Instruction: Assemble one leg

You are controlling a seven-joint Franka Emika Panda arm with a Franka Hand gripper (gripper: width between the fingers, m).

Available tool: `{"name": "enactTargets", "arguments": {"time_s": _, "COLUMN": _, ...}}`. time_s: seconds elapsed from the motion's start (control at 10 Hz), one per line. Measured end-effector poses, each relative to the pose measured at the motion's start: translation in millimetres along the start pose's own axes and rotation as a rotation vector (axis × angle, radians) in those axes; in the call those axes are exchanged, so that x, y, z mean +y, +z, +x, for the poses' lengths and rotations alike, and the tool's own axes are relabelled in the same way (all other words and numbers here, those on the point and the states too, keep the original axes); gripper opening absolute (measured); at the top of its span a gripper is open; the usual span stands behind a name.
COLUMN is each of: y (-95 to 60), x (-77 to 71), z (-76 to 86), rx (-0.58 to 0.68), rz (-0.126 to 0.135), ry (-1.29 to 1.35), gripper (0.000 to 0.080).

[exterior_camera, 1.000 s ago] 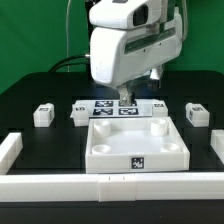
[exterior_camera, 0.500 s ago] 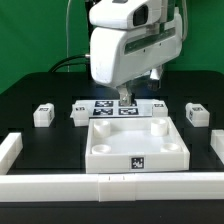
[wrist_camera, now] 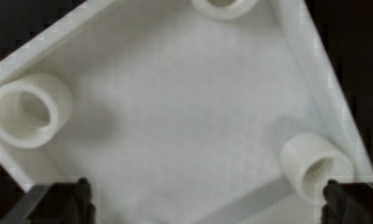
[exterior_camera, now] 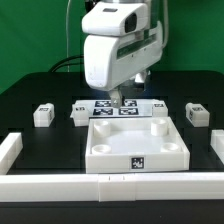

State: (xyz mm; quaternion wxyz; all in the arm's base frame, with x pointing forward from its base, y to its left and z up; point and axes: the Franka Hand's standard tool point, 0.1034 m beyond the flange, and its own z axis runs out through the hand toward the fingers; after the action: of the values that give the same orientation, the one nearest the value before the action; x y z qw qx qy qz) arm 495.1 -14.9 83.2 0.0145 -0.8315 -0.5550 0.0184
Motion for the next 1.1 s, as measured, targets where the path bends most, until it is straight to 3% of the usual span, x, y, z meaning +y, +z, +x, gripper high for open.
{"name": "enactTargets", "arguments": {"time_s": 0.2, "y": 18.2, "x": -6.7, "z": -17.5, "rx": 0.006, "rz": 0.004, "ry": -0.189, "gripper": 0.0650}}
{"name": "enactTargets", "arguments": {"time_s": 0.3, "y": 23.0, "x": -7.9, "z": -23.3, "rx": 0.012, "rz": 0.020, "ry": -0.159, "gripper": 0.0650}}
{"name": "enactTargets", "arguments": {"time_s": 0.7, "y": 24.4, "x": -8.6, "z": -25.6, "rx": 0.012, "rz": 0.024, "ry": -0.181, "gripper": 0.0650}}
{"name": "enactTargets", "arguments": {"time_s": 0.8, "y": 30.9, "x": -15.7, "z": -36.6, "rx": 0.030, "rz": 0.042, "ry": -0.307, "gripper": 0.0650}}
{"name": "enactTargets", "arguments": {"time_s": 1.0, "y": 48.0, "x": -39.7, "z": -44.2, "rx": 0.047, "rz": 0.028, "ry": -0.405, "gripper": 0.0650}}
{"name": "enactTargets", "arguments": {"time_s": 1.1, "y": 55.2, "x": -45.0, "z": -43.0, "rx": 0.052, "rz": 0.006, "ry": -0.415, "gripper": 0.0650}}
